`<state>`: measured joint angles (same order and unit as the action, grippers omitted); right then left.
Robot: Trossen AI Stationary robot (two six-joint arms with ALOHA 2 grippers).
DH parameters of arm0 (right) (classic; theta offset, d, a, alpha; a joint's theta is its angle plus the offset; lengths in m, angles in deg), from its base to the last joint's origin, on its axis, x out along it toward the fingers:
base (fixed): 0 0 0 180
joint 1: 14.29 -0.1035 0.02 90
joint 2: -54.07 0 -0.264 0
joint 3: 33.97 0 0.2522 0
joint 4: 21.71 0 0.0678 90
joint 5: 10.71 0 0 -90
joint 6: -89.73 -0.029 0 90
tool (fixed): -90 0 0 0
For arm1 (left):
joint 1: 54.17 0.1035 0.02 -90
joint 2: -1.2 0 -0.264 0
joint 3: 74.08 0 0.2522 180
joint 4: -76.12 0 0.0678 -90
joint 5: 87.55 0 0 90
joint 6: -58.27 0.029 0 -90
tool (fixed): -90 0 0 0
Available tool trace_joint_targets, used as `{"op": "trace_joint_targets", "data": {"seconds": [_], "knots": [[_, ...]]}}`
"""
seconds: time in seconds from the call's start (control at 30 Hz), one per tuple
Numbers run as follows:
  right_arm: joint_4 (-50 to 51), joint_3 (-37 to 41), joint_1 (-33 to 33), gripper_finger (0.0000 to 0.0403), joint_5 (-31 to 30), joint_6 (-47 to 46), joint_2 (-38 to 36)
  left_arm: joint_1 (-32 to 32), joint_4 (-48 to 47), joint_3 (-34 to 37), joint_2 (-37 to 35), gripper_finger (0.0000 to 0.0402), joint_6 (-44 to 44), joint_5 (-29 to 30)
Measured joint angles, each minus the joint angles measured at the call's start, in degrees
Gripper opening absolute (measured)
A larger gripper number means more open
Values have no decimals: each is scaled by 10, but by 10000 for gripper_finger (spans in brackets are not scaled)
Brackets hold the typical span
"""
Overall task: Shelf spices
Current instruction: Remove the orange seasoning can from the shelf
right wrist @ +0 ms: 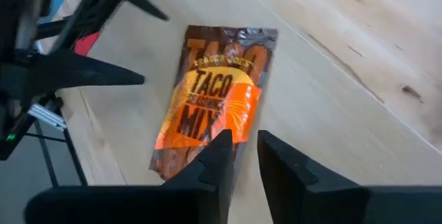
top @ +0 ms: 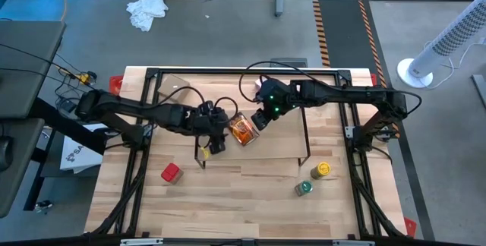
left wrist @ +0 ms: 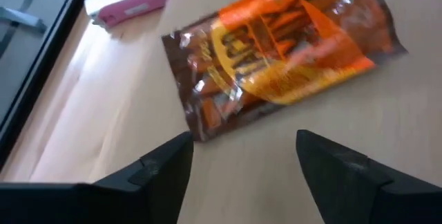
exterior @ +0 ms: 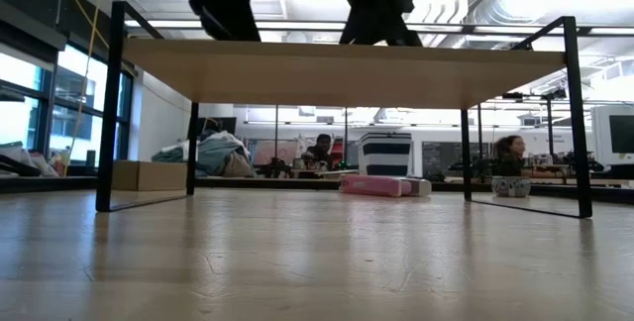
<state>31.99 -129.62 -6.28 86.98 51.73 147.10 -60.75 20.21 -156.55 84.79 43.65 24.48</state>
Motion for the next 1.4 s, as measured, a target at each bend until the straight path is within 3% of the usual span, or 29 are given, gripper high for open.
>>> {"op": "trace_joint_targets", "data": {"seconds": [0.33, 0.57, 0.7, 1.07, 1.23, 1.4], "knots": [[8, 0, -20, 62, 17, 82, 0, 74, -15, 0, -2, 270, -54, -60], [53, 0, -39, 58, -108, 59, 0, 107, -16, 0, -2, 268, -42, -149], [53, 0, -39, 44, -124, 49, 0, 91, -15, 0, -2, 236, -68, -169], [48, 0, -30, 24, -106, 56, 0, 58, -11, -1, -2, 70, -359, -227], [42, 0, -26, 24, -105, 75, 0, 69, -9, -1, -2, 66, -439, -232], [42, 0, -26, 29, -89, 97, 0, 73, 9, -1, -2, 108, -558, -219]]}}
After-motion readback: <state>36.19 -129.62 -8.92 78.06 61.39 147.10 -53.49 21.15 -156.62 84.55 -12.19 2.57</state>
